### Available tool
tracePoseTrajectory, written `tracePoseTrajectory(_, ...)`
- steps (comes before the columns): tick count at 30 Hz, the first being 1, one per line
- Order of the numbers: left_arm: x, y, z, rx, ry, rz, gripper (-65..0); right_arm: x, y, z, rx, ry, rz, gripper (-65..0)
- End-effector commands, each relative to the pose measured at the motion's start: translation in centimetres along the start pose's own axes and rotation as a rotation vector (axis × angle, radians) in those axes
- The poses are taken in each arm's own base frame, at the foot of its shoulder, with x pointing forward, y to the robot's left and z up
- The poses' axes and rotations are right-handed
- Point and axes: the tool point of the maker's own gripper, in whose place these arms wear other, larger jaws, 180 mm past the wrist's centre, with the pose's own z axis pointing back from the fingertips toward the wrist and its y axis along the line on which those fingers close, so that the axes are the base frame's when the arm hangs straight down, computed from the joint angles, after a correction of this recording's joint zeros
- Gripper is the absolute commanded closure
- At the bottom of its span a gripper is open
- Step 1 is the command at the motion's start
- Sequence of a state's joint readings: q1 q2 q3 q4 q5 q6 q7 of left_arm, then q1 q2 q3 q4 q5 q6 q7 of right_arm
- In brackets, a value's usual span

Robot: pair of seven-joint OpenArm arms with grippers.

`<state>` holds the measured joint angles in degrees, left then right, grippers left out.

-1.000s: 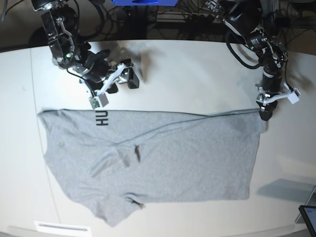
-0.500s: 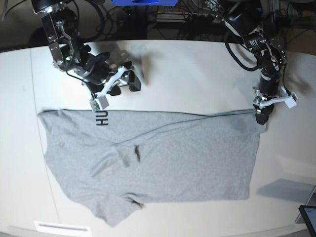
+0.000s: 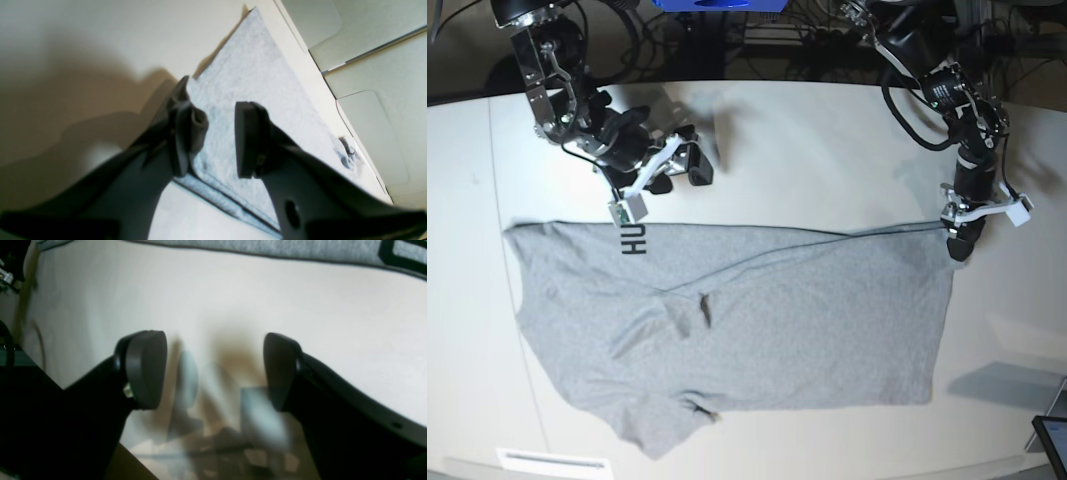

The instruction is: Fold the T-shirt properly

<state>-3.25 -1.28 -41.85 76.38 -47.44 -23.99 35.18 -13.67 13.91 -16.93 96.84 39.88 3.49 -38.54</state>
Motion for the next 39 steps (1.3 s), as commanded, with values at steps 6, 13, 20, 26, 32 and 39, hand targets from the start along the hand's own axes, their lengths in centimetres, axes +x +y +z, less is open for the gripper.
tracePoseTrajectory(6,1.7,-0.9,-0.2,-0.032,-0.046,-0.014,-18.3,-4.4,-2.1,0.2,-0.09,0.18,-0.017,-44.0)
tracePoseTrajectory(13,1.7,-0.9,-0.2,-0.032,-0.044,-0.014,0.0,-4.4,-2.1,0.2,-0.09,0.18,-0.017,-44.0)
tracePoseTrajectory(20,2.3,-2.0,-1.9,-0.055,-0.06,0.022,0.0,-4.4,-2.1,0.2,-0.09,0.18,-0.017,-44.0)
tracePoseTrajectory(26,1.9,-2.1,-4.2,-0.024,-0.053,0.12,0.0,-4.5,-2.1,0.2,-0.09,0.181,-0.018,-44.0)
tracePoseTrajectory(32,2.9,-3.8,-5.6,-0.057,-0.073,0.147,0.0,-4.5,-2.1,0.2,-0.09,0.181,-0.018,-44.0)
tracePoseTrajectory(39,4.2,-4.3,-6.5,-0.034,-0.114,0.19,0.0,-4.5,-2.1,0.2,-0.09,0.181,-0.018,-44.0)
